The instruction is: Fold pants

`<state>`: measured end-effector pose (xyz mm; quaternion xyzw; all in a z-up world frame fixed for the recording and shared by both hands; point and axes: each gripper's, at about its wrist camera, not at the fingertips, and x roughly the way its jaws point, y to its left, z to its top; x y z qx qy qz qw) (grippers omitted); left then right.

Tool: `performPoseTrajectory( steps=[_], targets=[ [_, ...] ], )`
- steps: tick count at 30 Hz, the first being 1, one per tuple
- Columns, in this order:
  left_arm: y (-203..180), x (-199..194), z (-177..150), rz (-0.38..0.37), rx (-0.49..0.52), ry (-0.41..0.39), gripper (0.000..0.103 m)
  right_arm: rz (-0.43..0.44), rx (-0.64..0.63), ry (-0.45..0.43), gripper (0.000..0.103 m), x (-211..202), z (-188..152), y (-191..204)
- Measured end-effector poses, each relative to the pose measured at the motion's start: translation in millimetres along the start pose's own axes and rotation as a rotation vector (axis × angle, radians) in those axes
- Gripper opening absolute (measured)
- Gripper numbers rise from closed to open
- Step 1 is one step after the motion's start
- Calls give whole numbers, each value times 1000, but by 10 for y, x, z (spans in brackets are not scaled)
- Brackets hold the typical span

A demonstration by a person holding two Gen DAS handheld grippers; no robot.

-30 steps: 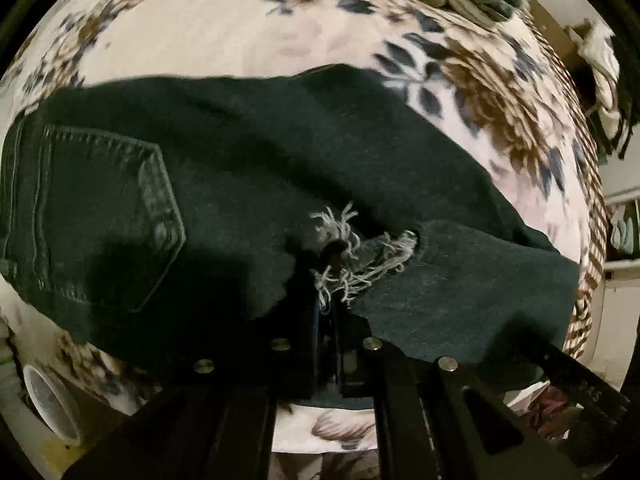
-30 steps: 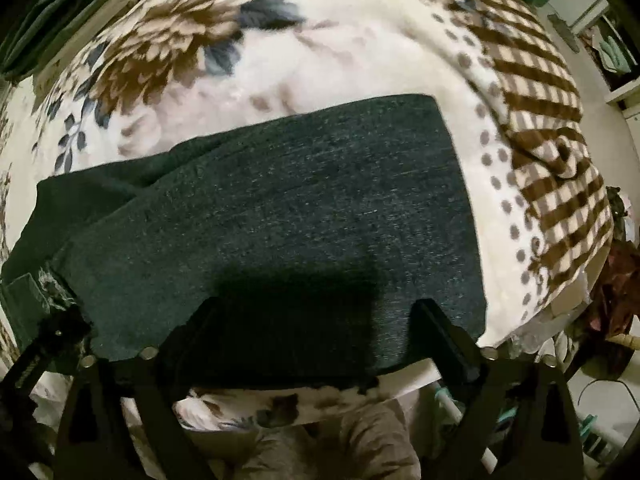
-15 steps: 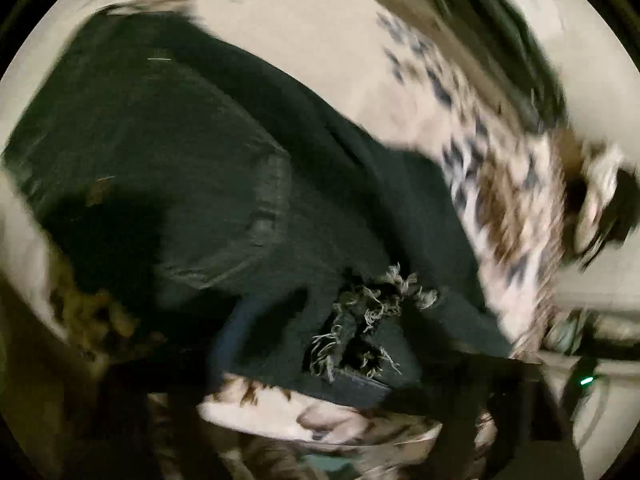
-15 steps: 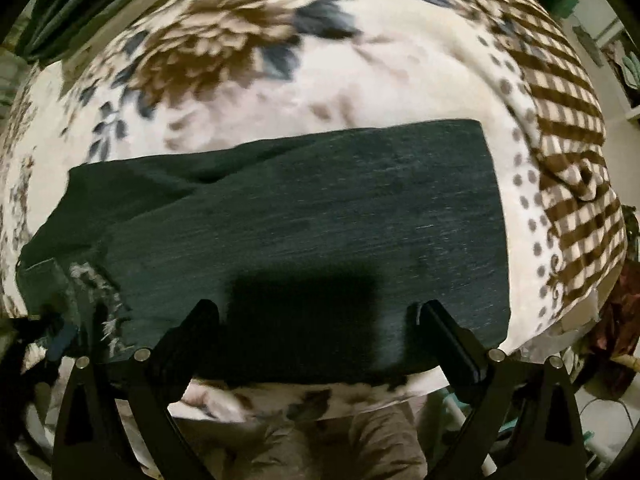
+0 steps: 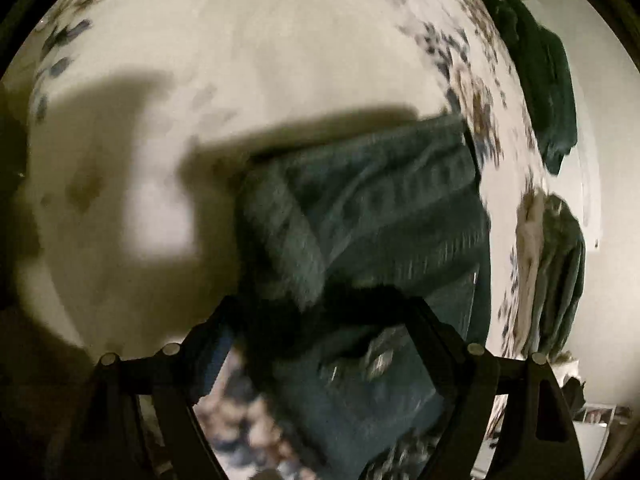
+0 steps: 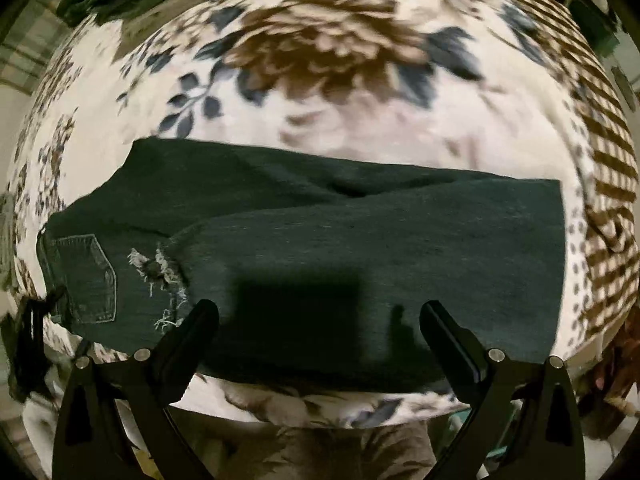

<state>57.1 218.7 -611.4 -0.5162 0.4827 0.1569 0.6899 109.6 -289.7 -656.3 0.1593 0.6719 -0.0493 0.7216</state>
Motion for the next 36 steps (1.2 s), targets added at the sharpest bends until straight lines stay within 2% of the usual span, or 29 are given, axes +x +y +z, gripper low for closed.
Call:
performPoseTrajectory(
  steps=[5,6,8,10,12,17,21,23,25,29,33,36],
  targets=[
    [-161,124,110,28,19,-41,83,-13,-39,-9,102,198,30,224],
    [-178,130,104,20,29,-57,80,-20,-44,-11,102,240,19,257],
    [-133,68,111,5,36,-88,64,-51,-57,-13,102,301,25,316],
    [-144,19,78,-2,65,-114,36,-74,-65,-13,102,345,20,363],
    [-229,-69,11,-4,116,-148,26,-88,-61,-13,102,386,-9,391],
    [-699,-452,-270,7,271,-244,20,-124,-84,1,102,445,-97,331],
    [-1212,-887,-783,-37,433,-294,19,-110,-41,15,102,359,-174,78],
    [-1487,-1023,-1131,-82,519,-269,19,-101,-21,11,102,275,-186,-58],
    [-1735,-1060,-1517,-96,628,-234,19,-106,-6,-5,102,161,-208,-194],
    [-2013,-859,-2254,-98,809,-128,19,-111,33,-34,102,-94,-228,-551],
    [-2092,-246,-2916,-22,995,21,20,-109,75,-40,102,-224,-218,-922],
    [-2076,251,-3197,136,1089,134,26,-80,121,-39,102,-331,-181,-1407]
  ],
)
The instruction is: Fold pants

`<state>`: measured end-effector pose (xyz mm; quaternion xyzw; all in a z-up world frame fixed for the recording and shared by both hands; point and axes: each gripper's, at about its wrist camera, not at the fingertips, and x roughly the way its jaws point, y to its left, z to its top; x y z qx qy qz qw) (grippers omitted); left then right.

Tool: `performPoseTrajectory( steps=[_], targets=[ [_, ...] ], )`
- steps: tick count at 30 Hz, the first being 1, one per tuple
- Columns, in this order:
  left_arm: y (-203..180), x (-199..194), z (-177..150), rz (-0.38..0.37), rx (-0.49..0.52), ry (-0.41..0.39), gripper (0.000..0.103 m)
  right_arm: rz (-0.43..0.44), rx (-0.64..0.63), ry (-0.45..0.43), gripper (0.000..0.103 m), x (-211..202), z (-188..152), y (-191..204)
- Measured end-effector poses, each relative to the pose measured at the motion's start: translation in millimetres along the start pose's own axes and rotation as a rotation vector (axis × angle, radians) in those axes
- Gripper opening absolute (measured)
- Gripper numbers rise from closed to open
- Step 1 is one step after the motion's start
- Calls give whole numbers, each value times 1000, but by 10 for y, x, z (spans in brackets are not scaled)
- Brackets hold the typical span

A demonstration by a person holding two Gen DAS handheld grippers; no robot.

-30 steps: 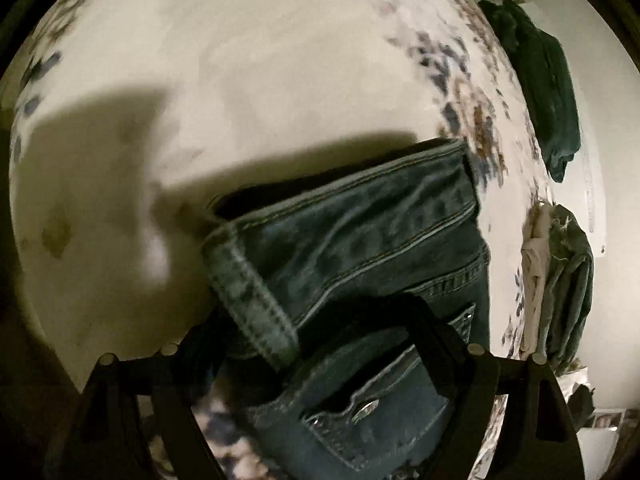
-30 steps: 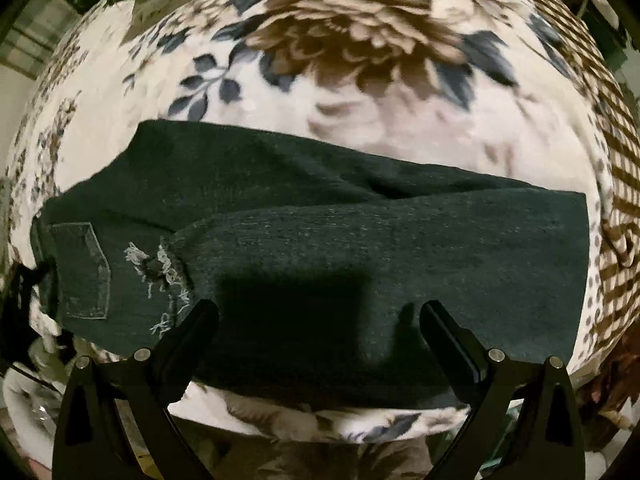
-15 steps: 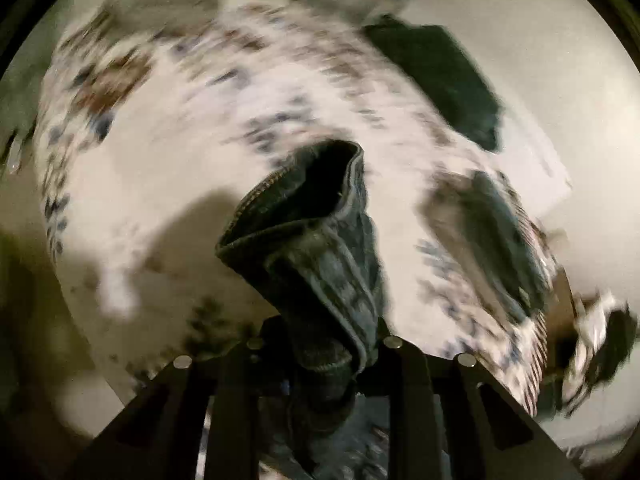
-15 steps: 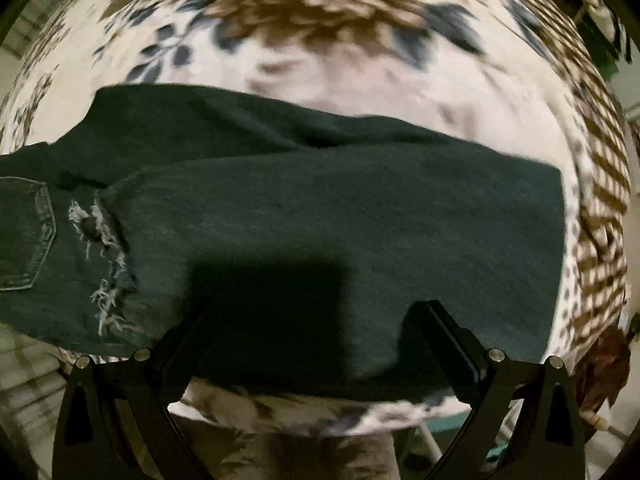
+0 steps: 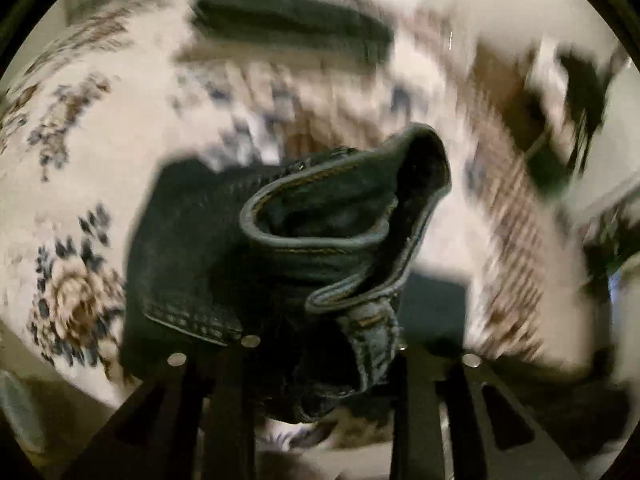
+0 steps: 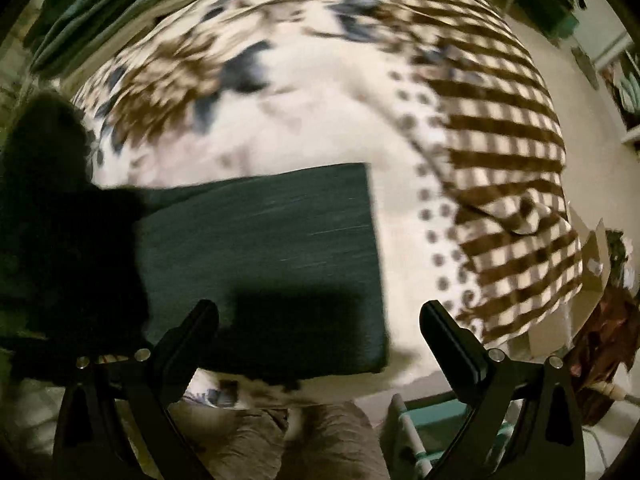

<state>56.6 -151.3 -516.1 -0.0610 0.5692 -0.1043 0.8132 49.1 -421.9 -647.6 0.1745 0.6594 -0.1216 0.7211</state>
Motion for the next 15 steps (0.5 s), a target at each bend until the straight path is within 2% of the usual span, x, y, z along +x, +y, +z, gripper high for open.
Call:
performPoseTrajectory(
  steps=[2,3,6,8,11,15],
  targets=[
    [-56,165,-38,38,27,68,31,53,54,7,102,-23,8,-271],
    [-58,153,-51,29,25,70,39,80,83,13,102,-71,-27,-435],
    [-40,64,-92,-31,-5,110,84,164,177,13,102,-99,-34,-820],
    [-22,-35,-123,-76,-27,152,84,240,210,3,102,-141,-45,-934],
    [62,-279,-186,-66,-44,149,85,342,208,-9,102,-203,-66,-844],
    [363,-370,-180,58,-103,155,85,471,144,11,102,-85,84,-444]
  ],
)
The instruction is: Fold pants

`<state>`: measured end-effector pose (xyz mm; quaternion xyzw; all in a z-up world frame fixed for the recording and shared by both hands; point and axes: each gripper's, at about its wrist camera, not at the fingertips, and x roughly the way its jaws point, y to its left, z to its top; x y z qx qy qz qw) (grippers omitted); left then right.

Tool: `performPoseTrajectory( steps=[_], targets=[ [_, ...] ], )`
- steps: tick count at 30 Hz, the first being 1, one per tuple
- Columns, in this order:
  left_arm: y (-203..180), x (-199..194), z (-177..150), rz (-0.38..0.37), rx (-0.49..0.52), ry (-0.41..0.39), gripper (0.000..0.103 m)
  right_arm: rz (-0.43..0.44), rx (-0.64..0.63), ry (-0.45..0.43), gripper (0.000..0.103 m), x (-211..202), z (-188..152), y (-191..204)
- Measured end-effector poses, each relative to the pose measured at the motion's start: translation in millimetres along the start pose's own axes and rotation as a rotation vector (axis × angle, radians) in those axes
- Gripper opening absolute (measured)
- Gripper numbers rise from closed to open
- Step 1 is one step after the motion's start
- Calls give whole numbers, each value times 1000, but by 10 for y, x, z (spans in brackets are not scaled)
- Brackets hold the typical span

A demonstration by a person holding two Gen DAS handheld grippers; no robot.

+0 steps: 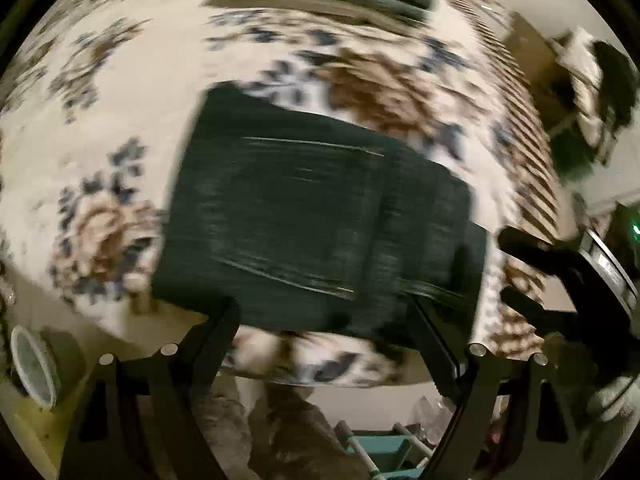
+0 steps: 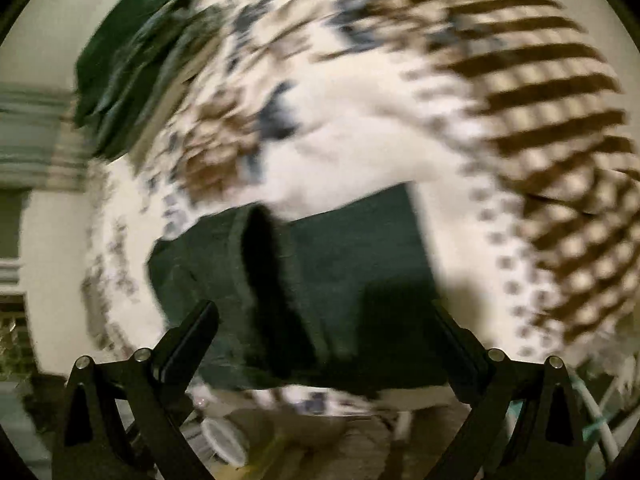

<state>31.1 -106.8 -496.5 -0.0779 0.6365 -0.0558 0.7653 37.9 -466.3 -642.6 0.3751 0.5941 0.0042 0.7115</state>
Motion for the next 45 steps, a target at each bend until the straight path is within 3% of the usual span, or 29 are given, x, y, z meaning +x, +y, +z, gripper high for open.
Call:
performPoseTrajectory(
  steps=[2,6,10,15,17,19,21,22,25,33,38,45],
  targets=[
    [171,108,79,109,-15,24,85,35,-59,42,102,204,-11,188],
    [386,287,204,209,-18,45,85,35,-138,100,102,535,45,414],
    [435,332,311,240,-2,26,85,29,-192,139,102,855,62,589],
    [387,390,432,256,31,9,85,8,-184,112,102,1037,96,681],
    [372,403,477,261,39,5,85,13,-155,96,95,1021,100,642],
    [367,404,504,262,38,0,85,5,-126,71,64,961,99,574],
    [368,407,521,262,34,-1,85,33,-116,60,45,892,75,533],
    [364,410,520,260,31,-1,85,31,-127,49,37,875,58,560],
    [382,402,525,249,18,4,85,-27,-211,3,26,780,-18,750],
    [445,139,577,144,-46,-27,85,-17,-147,-58,22,187,5,593],
    [414,111,648,108,-57,-31,85,-58,-53,-88,21,-272,111,72],
    [258,315,726,58,-43,0,85,-115,19,-86,21,-474,203,-528]
  ],
)
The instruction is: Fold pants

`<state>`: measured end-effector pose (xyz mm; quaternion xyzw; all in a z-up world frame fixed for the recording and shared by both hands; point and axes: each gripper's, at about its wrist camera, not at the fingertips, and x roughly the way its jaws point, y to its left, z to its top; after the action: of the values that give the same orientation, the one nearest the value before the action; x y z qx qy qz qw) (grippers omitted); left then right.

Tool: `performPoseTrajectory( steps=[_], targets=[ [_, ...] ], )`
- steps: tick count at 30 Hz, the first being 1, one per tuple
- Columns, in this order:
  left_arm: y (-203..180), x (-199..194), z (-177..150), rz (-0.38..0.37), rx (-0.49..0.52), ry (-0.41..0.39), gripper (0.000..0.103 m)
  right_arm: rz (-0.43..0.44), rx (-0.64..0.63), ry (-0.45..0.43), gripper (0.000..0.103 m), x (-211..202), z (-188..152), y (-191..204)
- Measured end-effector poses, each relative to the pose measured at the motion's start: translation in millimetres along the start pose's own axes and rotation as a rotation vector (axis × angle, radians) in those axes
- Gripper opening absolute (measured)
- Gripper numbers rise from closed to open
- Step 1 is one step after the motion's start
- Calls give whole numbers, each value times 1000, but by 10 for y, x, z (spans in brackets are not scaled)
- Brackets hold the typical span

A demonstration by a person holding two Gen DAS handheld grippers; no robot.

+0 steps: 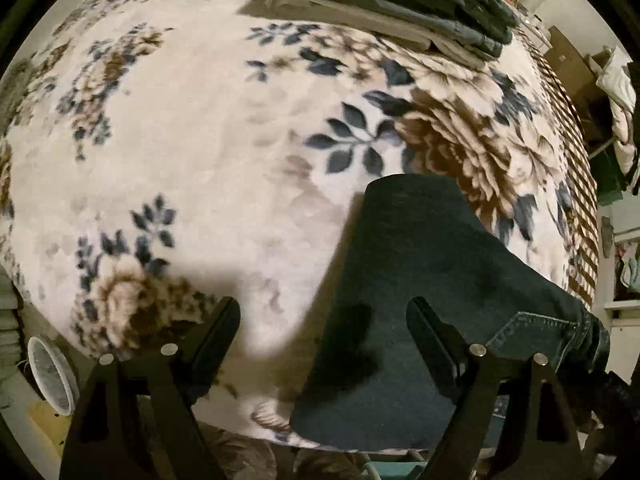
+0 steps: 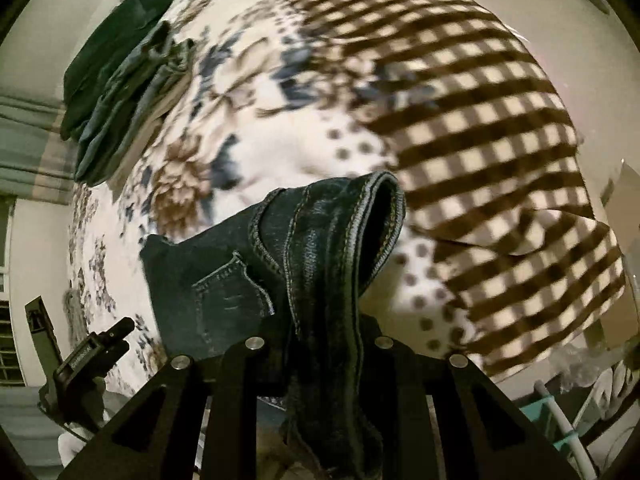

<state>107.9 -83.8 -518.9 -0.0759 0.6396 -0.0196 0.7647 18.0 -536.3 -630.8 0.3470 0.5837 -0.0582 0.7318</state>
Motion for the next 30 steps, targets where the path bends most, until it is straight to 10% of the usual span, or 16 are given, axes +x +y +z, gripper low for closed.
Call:
performPoseTrajectory(
  steps=[6,8,10,15,26,30],
  targets=[
    [-113,280,141,-19,37,57,85,-51,-19,30,21,204,82,-235],
    [-131,351,192,-23,48,68,85,-54,20,67,32,360,119,-398],
    [-149,414,238,-42,58,83,85,-64,48,95,63,451,144,-511],
    [-163,474,198,-106,47,116,85,18,174,114,71,277,93,-748],
    [-113,654,-192,-258,-42,193,80,232,547,110,70,260,-706,-1201],
    [-118,590,-245,-269,-5,144,52,208,525,54,38,361,-710,-1101]
  ],
)
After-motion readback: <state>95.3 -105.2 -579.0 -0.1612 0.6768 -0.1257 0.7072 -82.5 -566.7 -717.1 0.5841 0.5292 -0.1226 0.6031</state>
